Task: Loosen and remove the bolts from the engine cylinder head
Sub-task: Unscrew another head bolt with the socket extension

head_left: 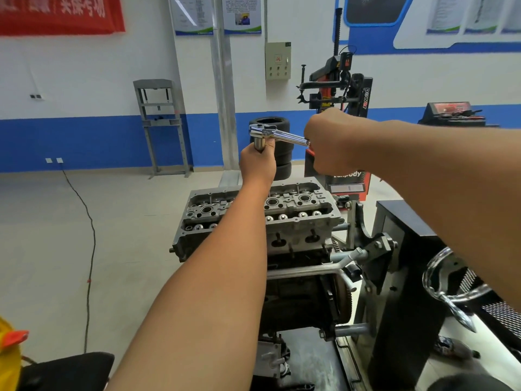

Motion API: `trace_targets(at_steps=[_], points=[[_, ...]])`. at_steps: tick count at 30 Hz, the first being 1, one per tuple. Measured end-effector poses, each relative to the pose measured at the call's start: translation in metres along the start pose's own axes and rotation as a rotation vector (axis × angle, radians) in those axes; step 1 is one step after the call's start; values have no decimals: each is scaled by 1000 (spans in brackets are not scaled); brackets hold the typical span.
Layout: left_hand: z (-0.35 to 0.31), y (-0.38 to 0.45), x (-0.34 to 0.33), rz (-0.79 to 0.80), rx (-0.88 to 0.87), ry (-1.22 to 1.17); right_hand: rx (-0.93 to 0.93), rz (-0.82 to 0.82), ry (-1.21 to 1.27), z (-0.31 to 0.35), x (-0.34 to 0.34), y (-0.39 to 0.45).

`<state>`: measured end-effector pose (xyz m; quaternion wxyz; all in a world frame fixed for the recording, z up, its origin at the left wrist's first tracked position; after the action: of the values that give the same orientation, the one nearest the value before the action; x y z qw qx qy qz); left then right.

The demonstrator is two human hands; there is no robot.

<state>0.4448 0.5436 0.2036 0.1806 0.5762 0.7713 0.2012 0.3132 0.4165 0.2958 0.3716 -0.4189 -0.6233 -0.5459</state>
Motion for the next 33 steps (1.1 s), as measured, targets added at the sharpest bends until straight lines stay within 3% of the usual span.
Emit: trace_targets(at_steps=[19, 33], points=[[1, 1, 0, -1, -8, -11, 131, -11, -70, -19, -9, 25], [0, -1, 3, -10, 6, -27, 240, -109, -88, -35, -15, 44]])
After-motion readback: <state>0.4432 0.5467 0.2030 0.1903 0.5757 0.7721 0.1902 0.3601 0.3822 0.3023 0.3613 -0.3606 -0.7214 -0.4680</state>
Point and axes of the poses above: each hand's wrist, its own y-axis towards the middle knuckle, its own x-axis out of the back of the hand, z = x × y, the point moved 5 cm from there along y, towards the middle knuckle, and after that the axes turned 7 degrees about -x, right-handed, at the moved point
